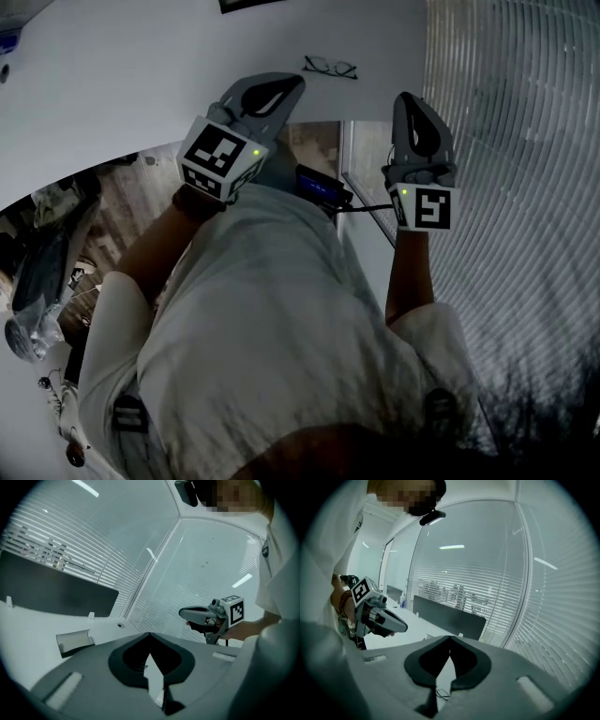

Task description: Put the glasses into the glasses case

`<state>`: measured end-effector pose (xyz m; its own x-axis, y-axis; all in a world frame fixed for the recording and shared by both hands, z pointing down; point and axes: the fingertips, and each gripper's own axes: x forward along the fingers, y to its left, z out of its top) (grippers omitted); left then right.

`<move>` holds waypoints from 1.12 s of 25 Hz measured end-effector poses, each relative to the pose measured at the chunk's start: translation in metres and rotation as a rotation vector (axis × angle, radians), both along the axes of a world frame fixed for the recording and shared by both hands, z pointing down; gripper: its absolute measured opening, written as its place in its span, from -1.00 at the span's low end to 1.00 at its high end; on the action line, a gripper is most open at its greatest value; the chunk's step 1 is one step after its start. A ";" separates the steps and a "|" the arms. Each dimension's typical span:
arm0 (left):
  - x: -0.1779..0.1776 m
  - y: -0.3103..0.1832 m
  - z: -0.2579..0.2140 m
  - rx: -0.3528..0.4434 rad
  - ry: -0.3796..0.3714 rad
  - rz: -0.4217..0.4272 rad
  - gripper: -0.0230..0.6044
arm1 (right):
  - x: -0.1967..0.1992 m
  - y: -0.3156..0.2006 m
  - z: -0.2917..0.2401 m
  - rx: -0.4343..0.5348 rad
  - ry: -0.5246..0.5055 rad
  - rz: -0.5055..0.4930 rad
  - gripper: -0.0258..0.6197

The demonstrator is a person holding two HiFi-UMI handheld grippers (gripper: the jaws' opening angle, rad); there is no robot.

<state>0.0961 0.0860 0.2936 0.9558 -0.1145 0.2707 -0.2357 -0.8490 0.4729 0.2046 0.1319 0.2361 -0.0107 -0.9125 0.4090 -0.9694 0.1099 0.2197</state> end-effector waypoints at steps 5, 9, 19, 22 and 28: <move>0.017 -0.004 0.027 -0.036 -0.040 0.010 -0.93 | 0.006 -0.011 0.058 -0.125 0.069 -0.089 -0.92; 0.033 -0.001 0.065 -0.061 -0.085 0.030 -0.93 | 0.010 -0.009 0.116 -0.205 0.131 -0.157 -0.91; 0.043 -0.005 0.135 -0.104 -0.161 0.045 -0.93 | 0.005 -0.009 0.204 -0.346 0.223 -0.248 -0.73; 0.043 -0.008 0.151 -0.118 -0.179 0.045 -0.93 | 0.002 -0.006 0.228 -0.362 0.221 -0.276 -0.73; 0.053 -0.012 0.180 -0.127 -0.195 0.060 -0.93 | -0.003 -0.012 0.264 -0.417 0.279 -0.316 -0.61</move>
<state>0.1495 0.0738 0.4736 0.8881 -0.0120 0.4594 -0.2837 -0.8008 0.5275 0.2015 0.1202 0.5000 -0.0959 -0.6440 0.7590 -0.7873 0.5156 0.3381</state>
